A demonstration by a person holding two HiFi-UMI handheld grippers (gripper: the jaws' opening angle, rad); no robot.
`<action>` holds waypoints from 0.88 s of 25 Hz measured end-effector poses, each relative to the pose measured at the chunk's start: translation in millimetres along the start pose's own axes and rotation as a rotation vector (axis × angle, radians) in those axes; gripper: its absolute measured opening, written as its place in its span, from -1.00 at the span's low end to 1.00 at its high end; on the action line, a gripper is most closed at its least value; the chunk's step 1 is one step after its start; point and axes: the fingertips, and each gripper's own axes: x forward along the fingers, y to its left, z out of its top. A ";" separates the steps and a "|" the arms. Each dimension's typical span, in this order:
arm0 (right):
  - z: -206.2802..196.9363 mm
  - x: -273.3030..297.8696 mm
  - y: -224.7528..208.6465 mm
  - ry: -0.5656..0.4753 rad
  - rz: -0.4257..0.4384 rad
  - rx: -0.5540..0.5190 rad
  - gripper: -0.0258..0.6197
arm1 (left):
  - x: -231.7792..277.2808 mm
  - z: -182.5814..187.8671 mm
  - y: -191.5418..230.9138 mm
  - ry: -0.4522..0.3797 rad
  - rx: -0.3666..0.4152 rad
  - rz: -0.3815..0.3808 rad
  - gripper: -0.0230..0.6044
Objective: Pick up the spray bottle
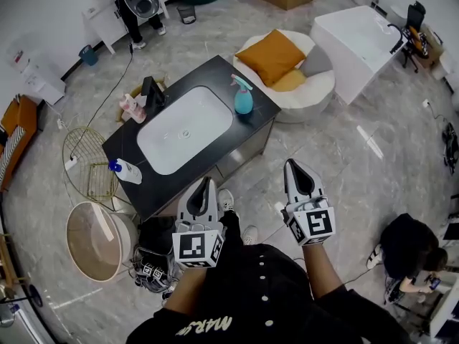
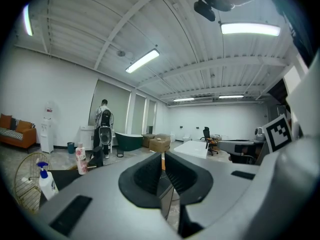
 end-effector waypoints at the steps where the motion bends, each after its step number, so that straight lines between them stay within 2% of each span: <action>1: -0.5 5.8 -2.4 0.000 -0.002 -0.001 -0.93 | 6.6 0.0 2.1 -0.001 0.000 -0.003 -0.84; 8: 7.1 58.4 -17.4 0.002 0.009 -0.019 -0.93 | 66.9 13.0 20.8 -0.012 0.002 -0.031 -0.83; 22: 30.7 201.2 -37.6 -0.029 -0.006 -0.046 -0.93 | 180.2 49.9 94.3 -0.042 0.014 -0.061 -0.83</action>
